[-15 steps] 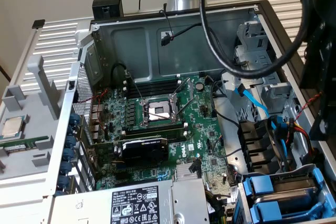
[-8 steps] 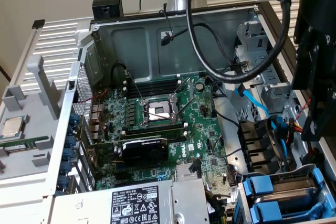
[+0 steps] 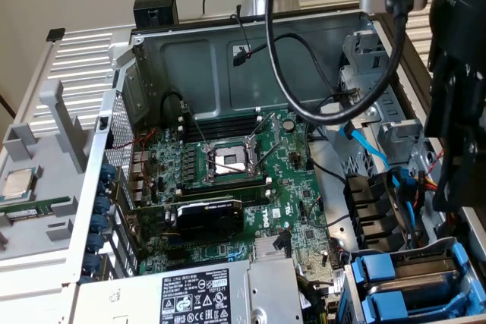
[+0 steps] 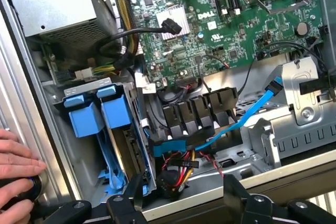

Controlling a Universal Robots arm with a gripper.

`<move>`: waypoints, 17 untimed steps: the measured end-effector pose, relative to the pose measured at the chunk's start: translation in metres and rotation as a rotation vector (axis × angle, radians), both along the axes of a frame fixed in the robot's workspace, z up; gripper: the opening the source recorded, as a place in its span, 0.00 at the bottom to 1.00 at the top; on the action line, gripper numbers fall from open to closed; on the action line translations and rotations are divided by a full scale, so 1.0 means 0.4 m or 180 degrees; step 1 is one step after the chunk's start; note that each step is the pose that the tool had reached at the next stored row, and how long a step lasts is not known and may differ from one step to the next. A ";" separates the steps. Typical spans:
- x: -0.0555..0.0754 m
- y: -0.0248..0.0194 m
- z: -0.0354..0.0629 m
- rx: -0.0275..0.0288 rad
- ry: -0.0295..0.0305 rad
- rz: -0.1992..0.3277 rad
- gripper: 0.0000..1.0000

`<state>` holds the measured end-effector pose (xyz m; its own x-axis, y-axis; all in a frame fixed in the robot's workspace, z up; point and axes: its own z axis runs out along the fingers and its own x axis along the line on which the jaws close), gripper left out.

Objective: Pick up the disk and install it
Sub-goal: 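Insert the first disk wire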

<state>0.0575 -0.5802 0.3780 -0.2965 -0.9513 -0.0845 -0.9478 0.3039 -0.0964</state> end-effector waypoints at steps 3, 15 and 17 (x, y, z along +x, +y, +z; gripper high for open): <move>-0.002 0.000 -0.012 -0.0008 0.0000 -0.0054 0.71; -0.013 0.005 -0.057 -0.0011 0.0007 -0.0259 0.71; -0.015 0.005 -0.057 -0.0011 0.0007 -0.0294 0.71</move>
